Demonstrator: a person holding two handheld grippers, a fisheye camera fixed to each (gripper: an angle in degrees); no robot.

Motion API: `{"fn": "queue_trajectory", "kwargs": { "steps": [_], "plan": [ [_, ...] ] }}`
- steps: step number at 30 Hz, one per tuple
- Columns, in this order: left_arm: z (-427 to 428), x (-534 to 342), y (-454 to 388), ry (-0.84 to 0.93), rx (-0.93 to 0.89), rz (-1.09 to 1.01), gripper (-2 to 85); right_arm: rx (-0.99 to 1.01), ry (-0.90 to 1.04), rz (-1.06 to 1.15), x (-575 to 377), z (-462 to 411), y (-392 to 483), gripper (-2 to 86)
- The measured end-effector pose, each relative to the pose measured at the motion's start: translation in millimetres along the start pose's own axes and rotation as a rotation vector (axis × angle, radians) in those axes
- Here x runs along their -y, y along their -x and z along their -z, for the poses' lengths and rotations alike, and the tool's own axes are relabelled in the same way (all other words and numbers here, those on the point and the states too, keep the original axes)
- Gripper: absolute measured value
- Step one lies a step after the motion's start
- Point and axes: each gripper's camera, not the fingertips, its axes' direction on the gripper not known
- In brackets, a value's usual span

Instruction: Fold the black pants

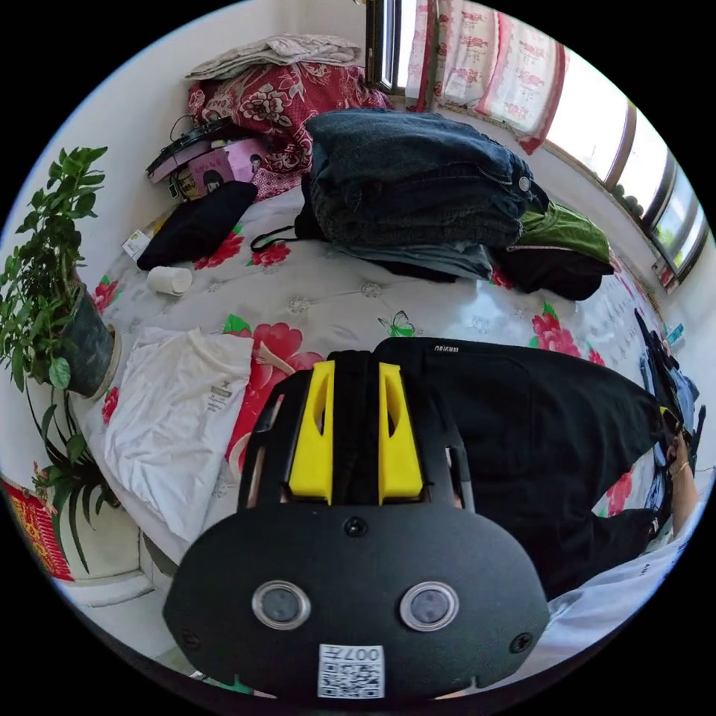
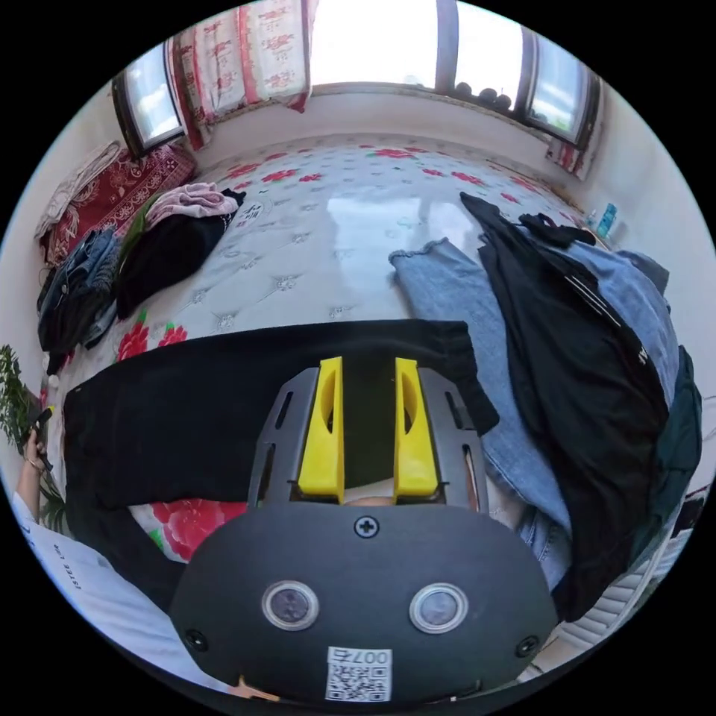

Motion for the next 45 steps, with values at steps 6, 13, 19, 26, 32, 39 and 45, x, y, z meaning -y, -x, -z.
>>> {"fn": "queue_trajectory", "kwargs": {
  "steps": [6, 13, 19, 26, 32, 39, 45],
  "plan": [
    [-49.5, 52.7, -5.0, 0.108, -0.084, -0.074, 11.8, -0.079, 0.201, 0.251, 62.0, -71.0, 40.3, 11.1],
    [-80.9, 56.4, -37.2, 0.257, 0.007, -0.234, 1.5, -0.045, 0.318, 0.547, 53.7, -102.9, 73.3, 4.3],
    [-27.2, 45.6, -12.5, 0.144, -0.104, -0.142, -0.9, -0.028, 0.217, 0.416, 52.7, -49.8, 71.7, 0.6],
    [109.9, -12.5, 23.2, -0.101, -0.280, -0.121, -1.0, -0.041, -0.115, 0.406, -14.1, 126.0, 59.3, 0.1],
    [225.4, -118.4, 64.4, -0.291, -0.358, -0.106, -1.0, -0.143, -0.253, 0.398, -132.3, 248.8, 49.8, 0.2],
    [189.6, -267.6, 112.1, -0.008, -0.287, 0.070, -1.0, -0.053, 0.010, 0.175, -287.6, 242.4, 11.2, 1.6],
    [120.5, -302.6, 135.9, 0.135, -0.298, 0.300, -1.0, 0.111, 0.100, -0.086, -336.2, 219.6, -41.8, 5.3]
  ]
}}
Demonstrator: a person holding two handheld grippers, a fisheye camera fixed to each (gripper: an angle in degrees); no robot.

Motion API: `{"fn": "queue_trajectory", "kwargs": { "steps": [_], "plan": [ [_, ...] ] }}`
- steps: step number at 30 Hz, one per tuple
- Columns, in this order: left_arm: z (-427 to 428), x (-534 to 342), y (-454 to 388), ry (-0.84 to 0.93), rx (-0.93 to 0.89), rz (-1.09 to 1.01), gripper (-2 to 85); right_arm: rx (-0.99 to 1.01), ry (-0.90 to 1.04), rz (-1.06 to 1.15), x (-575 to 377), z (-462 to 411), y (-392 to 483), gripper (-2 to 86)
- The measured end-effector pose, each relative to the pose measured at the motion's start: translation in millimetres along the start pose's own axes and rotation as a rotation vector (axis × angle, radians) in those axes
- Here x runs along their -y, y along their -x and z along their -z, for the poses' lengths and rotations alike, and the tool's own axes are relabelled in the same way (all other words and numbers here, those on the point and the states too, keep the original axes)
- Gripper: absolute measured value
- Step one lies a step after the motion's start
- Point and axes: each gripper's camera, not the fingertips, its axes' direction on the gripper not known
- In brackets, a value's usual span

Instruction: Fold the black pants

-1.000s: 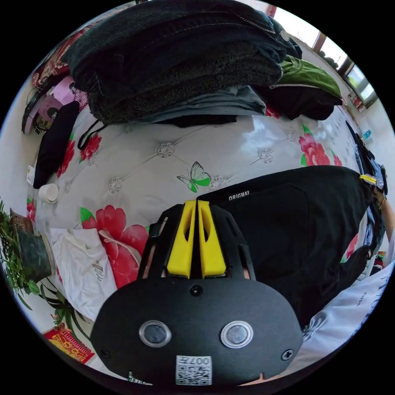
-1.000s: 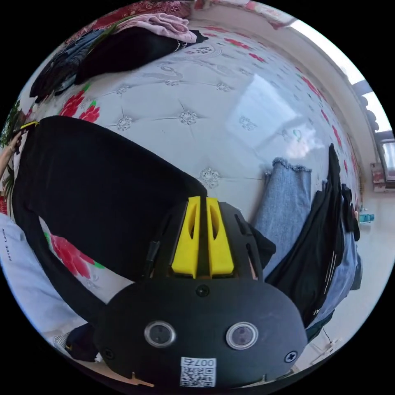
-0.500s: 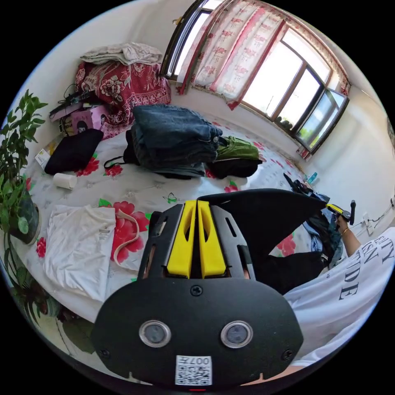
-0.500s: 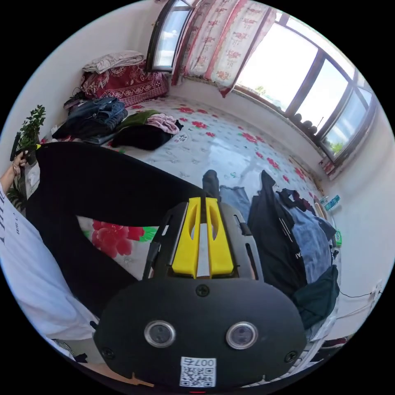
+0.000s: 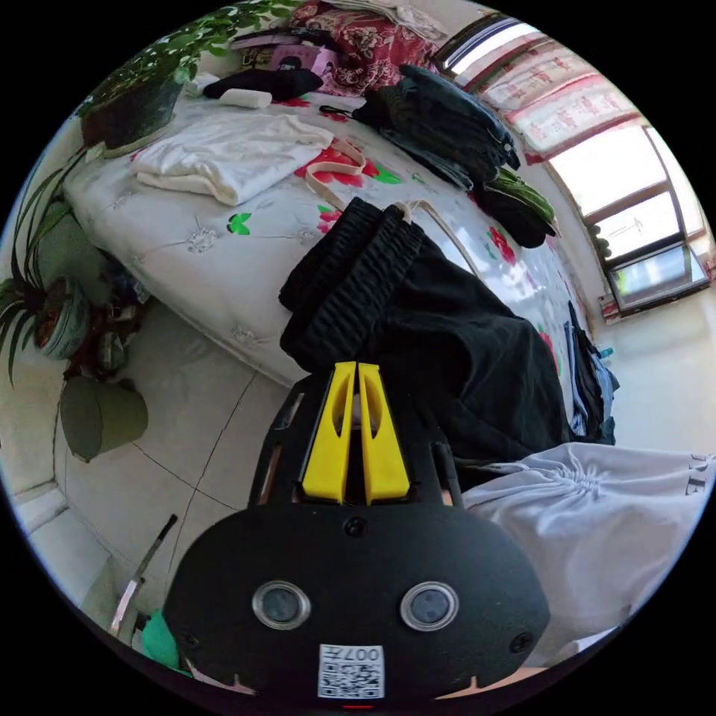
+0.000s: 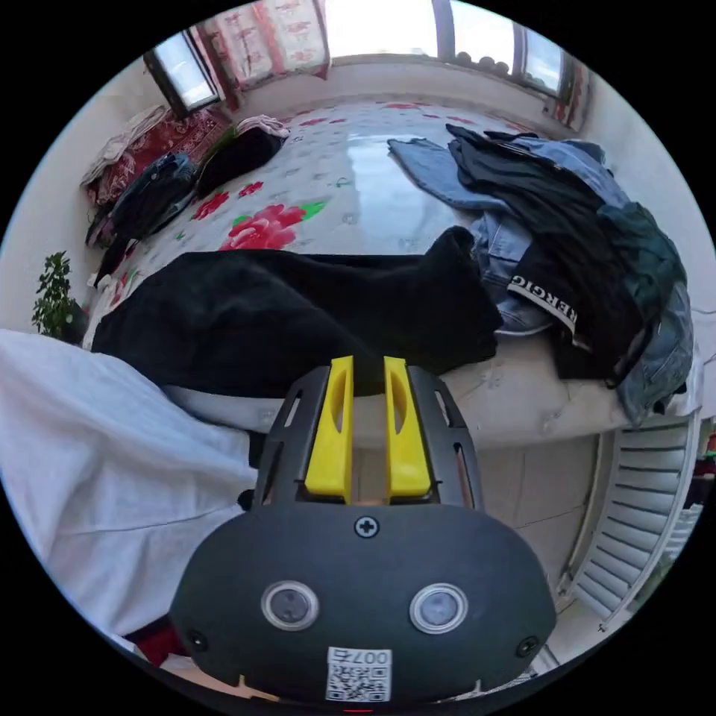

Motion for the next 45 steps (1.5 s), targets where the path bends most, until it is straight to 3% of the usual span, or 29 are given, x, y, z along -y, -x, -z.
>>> {"fn": "queue_trajectory", "kwargs": {
  "steps": [4, 9, 14, 17, 20, 23, 29, 36, 43, 45],
  "plan": [
    [1.8, 14.5, -11.7, 0.042, 0.076, -0.138, -1.0, 0.010, -0.129, -0.131, 9.1, 37.7, -39.6, 7.4],
    [12.7, 20.9, -5.9, 0.018, 0.053, -0.093, -0.9, 0.032, -0.233, -0.394, 27.2, 61.8, -106.7, 9.8],
    [19.8, 22.6, -3.1, -0.014, 0.052, -0.070, -0.9, -0.087, -0.171, -0.420, 72.6, 61.2, -140.2, 10.0],
    [17.1, 29.2, 4.0, -0.013, 0.046, -0.025, -0.9, -0.002, -0.113, -0.459, 100.9, 72.0, -163.3, 7.5],
    [15.9, 35.2, 7.3, -0.012, 0.068, -0.008, -0.9, 0.101, -0.343, -0.405, 99.7, 138.6, -178.5, 6.0],
    [17.3, 38.7, 9.3, -0.025, 0.086, -0.005, -0.9, 0.176, -0.482, -0.503, 68.0, 176.3, -219.4, 5.8],
    [29.5, 39.5, 26.2, -0.072, 0.046, 0.073, -0.1, 0.345, -0.284, -0.697, 20.4, 123.4, -279.8, 8.8],
    [66.2, 17.5, 58.6, -0.140, -0.049, 0.148, 6.5, 0.501, -0.406, -0.797, -27.9, 111.1, -280.2, 10.9],
    [62.9, 1.0, 120.5, -0.274, -0.260, 0.402, 10.6, 0.476, -0.419, -0.815, 6.2, 104.2, -262.9, 7.8],
    [56.0, 5.6, 128.6, -0.294, -0.290, 0.427, 11.5, 0.520, -0.344, -0.886, 24.9, 99.1, -257.4, 4.5]
  ]
}}
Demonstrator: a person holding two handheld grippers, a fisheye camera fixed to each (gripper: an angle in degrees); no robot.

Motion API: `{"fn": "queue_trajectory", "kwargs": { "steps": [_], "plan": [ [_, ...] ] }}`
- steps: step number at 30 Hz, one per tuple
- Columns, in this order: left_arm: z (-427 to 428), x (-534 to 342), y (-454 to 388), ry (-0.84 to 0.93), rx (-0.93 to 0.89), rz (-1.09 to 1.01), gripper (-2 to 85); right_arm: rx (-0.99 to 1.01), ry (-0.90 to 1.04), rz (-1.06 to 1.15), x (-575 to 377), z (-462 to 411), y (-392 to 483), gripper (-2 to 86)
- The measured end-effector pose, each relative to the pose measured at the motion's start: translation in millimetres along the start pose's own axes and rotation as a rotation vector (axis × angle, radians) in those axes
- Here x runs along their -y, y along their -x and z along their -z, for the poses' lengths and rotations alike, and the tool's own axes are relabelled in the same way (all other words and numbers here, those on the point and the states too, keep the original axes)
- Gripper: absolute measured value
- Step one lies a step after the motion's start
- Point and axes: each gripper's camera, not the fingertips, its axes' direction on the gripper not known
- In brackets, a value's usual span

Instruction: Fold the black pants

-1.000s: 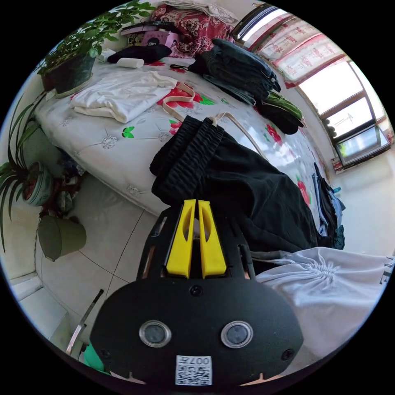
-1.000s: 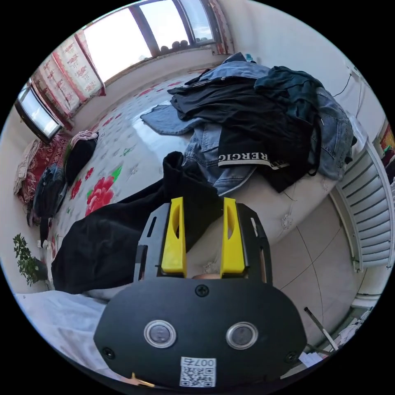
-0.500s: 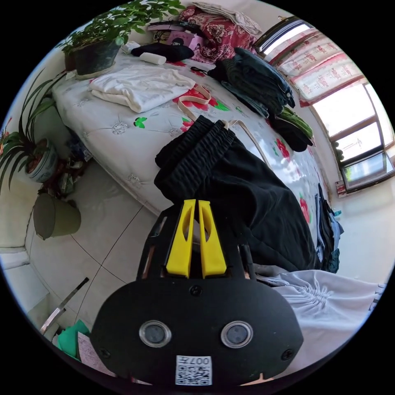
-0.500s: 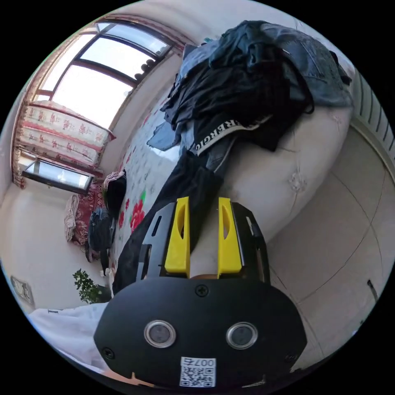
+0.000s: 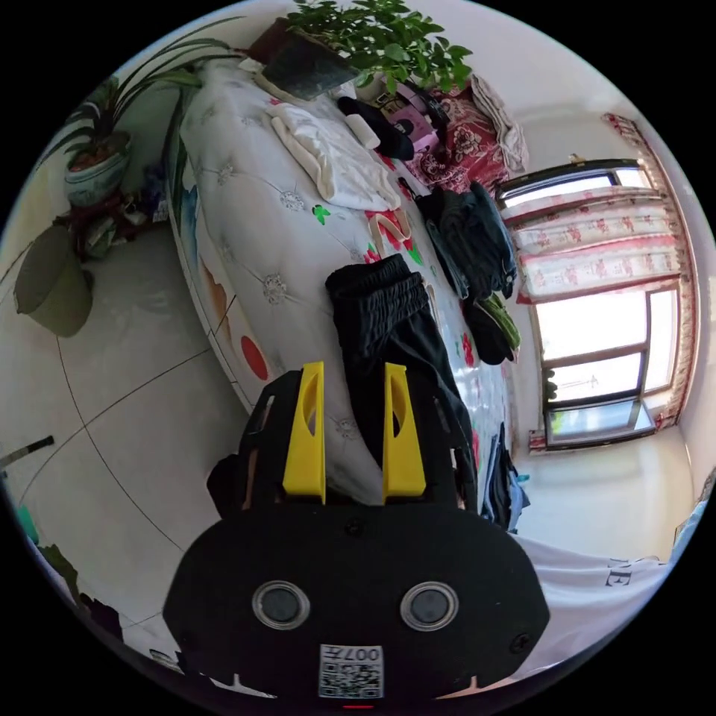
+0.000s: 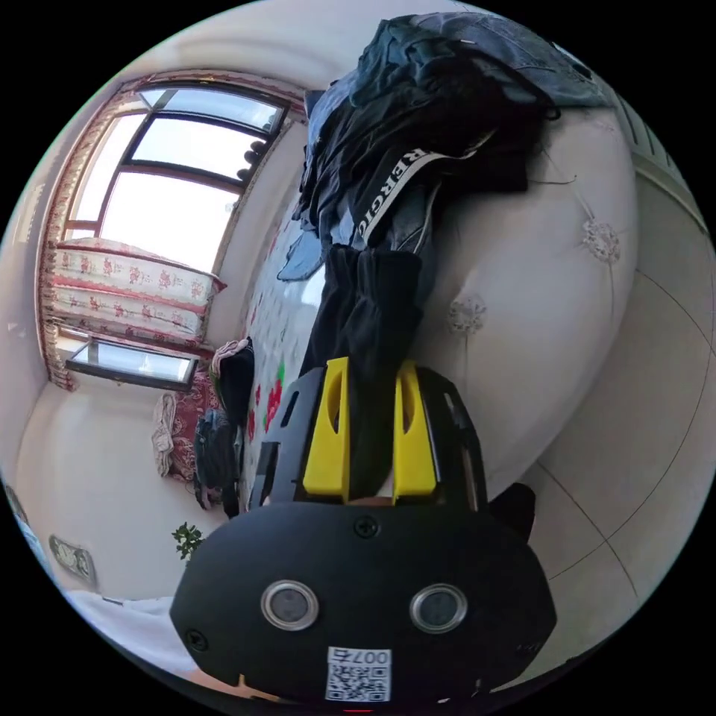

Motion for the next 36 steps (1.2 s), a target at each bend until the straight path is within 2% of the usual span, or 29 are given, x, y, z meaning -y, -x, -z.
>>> {"fn": "queue_trajectory", "kwargs": {
  "steps": [2, 4, 7, 9, 10, 12, 13, 15, 17, 19, 22, 26, 32, 34, 36],
  "plan": [
    [-6.4, 7.2, 4.4, -0.012, -0.008, 0.009, 12.1, 0.022, -0.025, 0.011, -4.0, -1.3, 26.9, 2.9],
    [-15.0, 17.3, 7.0, -0.011, -0.030, 0.004, 13.0, 0.045, -0.025, 0.177, -15.4, -3.5, 77.6, 2.0],
    [-23.8, 29.4, 8.9, 0.001, -0.026, -0.012, 13.4, 0.013, 0.058, 0.602, -65.1, -17.2, 189.0, 1.7],
    [-28.4, 36.5, 11.3, 0.010, -0.015, -0.018, 13.4, 0.029, 0.165, 0.993, -141.7, -35.1, 268.3, 2.4],
    [-32.0, 40.8, 13.0, 0.019, -0.011, -0.024, 13.4, 0.041, 0.201, 1.077, -163.5, -41.5, 282.6, 2.7],
    [-38.9, 46.3, 15.6, 0.040, 0.006, -0.032, 13.3, 0.109, 0.413, 1.317, -252.4, -79.0, 315.1, 4.0],
    [-41.7, 48.3, 18.1, 0.049, 0.037, -0.029, 13.1, 0.118, 0.477, 1.355, -274.2, -91.4, 317.4, 4.4],
    [-43.2, 49.1, 23.6, 0.059, 0.038, -0.037, 12.8, 0.092, 0.816, 1.446, -356.0, -151.0, 306.2, 5.6],
    [-43.3, 47.1, 30.8, 0.059, 0.023, -0.021, 12.3, 0.024, 1.010, 1.433, -396.4, -184.3, 286.0, 6.3],
    [-44.6, 43.3, 35.8, 0.053, -0.003, -0.037, 10.7, 0.005, 1.089, 1.439, -412.9, -192.1, 273.6, 6.5],
    [-48.4, 38.6, 35.1, 0.033, -0.039, -0.057, 7.4, -0.023, 0.984, 1.424, -394.5, -178.9, 274.2, 6.7],
    [-46.4, 30.9, 11.3, 0.004, -0.144, -0.169, 6.2, 0.013, 0.808, 1.177, -325.6, -158.5, 268.3, 7.4],
    [-47.4, -17.1, -149.0, 0.135, -0.347, -0.761, 5.7, 0.031, 0.573, 0.912, -239.6, -116.7, 236.5, 8.1],
    [-63.7, -70.9, -227.5, 0.260, -0.454, -1.036, 5.8, 0.042, 0.519, 0.832, -215.1, -102.8, 221.9, 8.3],
    [-84.3, -128.3, -278.0, 0.378, -0.530, -1.224, 6.1, 0.066, 0.433, 0.730, -185.2, -82.3, 199.6, 8.5]
  ]
}}
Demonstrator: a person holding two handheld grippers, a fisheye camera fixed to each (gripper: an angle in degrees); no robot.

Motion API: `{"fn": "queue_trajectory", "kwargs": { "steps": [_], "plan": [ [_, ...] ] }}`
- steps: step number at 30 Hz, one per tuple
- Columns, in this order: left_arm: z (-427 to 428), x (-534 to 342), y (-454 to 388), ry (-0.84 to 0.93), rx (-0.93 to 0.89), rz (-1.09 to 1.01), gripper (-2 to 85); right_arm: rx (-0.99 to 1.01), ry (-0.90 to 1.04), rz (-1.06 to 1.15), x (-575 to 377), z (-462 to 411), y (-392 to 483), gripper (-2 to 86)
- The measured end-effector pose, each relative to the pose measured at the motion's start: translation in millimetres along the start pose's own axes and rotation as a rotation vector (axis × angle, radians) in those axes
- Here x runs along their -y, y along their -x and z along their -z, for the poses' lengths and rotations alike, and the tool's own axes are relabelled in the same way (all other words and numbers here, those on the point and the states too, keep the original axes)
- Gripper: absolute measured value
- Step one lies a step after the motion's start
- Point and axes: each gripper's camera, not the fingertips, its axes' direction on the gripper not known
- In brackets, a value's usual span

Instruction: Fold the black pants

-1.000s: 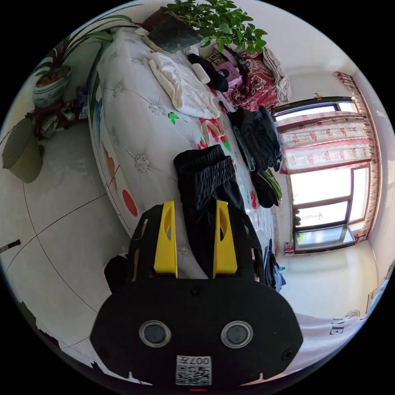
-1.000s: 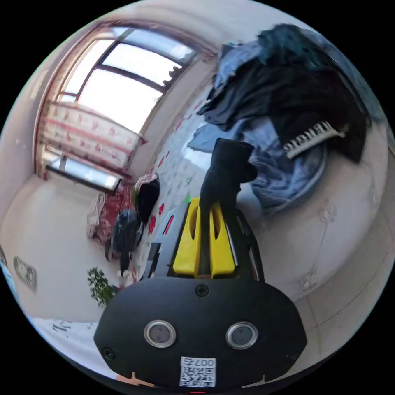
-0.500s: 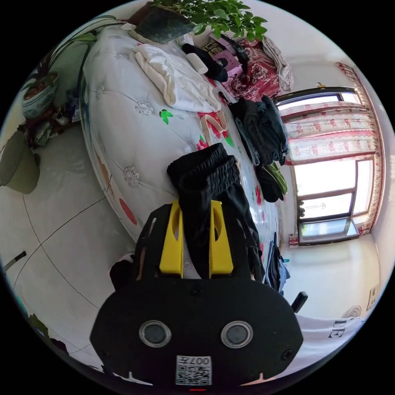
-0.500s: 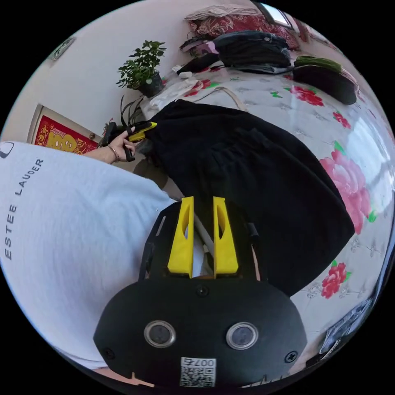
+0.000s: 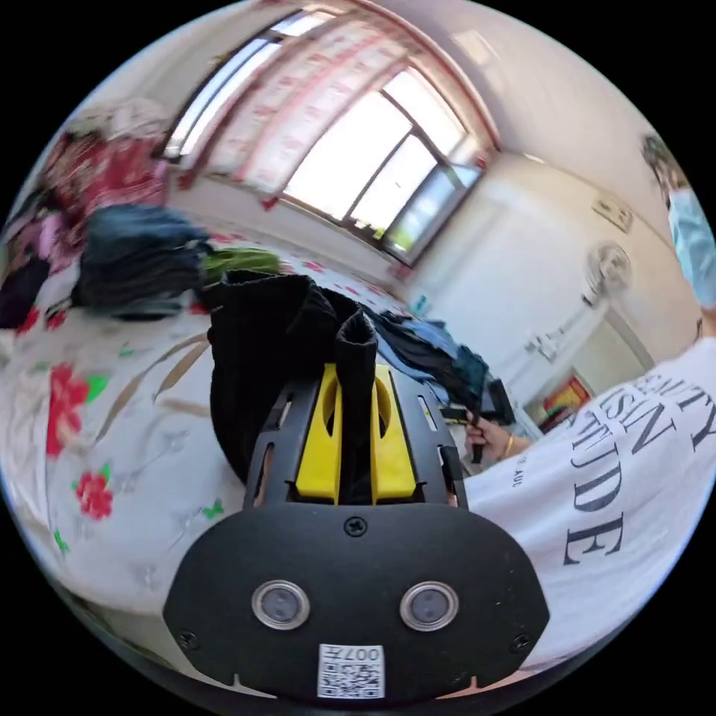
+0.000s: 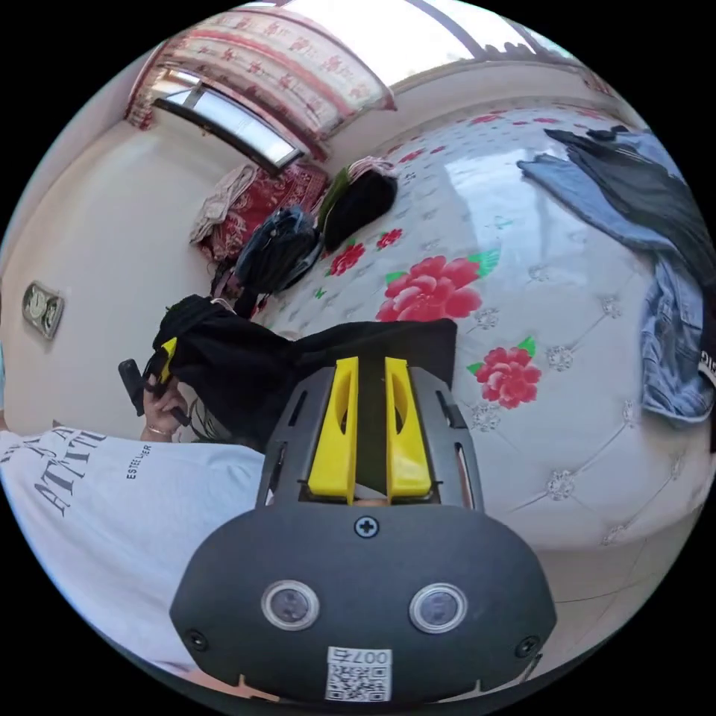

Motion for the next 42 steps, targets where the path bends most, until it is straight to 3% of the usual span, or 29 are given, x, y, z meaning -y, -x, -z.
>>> {"fn": "queue_trajectory", "kwargs": {
  "steps": [4, 6, 8, 11, 15, 21, 23, 27, 32, 37, 42],
  "plan": [
    [-171.7, -7.0, -76.0, 0.327, -0.301, -0.194, 9.8, 0.026, -0.100, -0.118, -8.6, 31.0, -43.5, 8.8],
    [-229.5, -30.4, -81.9, 0.487, -0.283, -0.161, 10.9, 0.050, -0.108, -0.174, -13.8, 39.6, -67.4, 9.0],
    [-248.1, -47.6, -78.2, 0.537, -0.253, -0.152, 11.0, 0.063, -0.101, -0.215, -17.6, 43.6, -84.2, 9.3],
    [-232.1, -65.3, -44.6, 0.518, -0.115, -0.106, 10.3, 0.077, -0.073, -0.257, -25.0, 45.3, -110.5, 10.0],
    [-185.1, -104.5, 56.6, 0.421, 0.044, 0.279, 10.2, 0.081, 0.006, -0.299, -26.7, 40.3, -143.8, 11.7],
    [-194.2, -165.7, 130.7, 0.397, -0.032, 0.585, 13.0, 0.275, 0.068, -0.367, -24.2, 15.4, -181.5, 12.5],
    [-212.0, -170.4, 137.3, 0.413, -0.016, 0.583, 13.3, 0.331, 0.113, -0.366, -18.9, 1.7, -184.8, 12.1],
    [-235.8, -162.6, 162.9, 0.455, -0.005, 0.553, 9.2, 0.245, 0.202, -0.342, 4.5, -8.1, -179.2, 10.7],
    [-242.8, -128.3, 200.6, 0.369, -0.167, 0.550, 3.5, 0.393, 0.160, -0.323, 46.0, 1.2, -170.1, 8.7],
    [-251.6, -50.7, 237.0, 0.225, -0.251, 0.486, 2.3, 0.439, 0.120, -0.209, 125.9, -1.4, -128.4, 7.8],
    [-232.9, 75.0, 285.5, 0.107, -0.194, 0.282, 2.4, 0.523, 0.041, -0.033, 262.2, -11.4, -62.8, 7.4]
  ]
}}
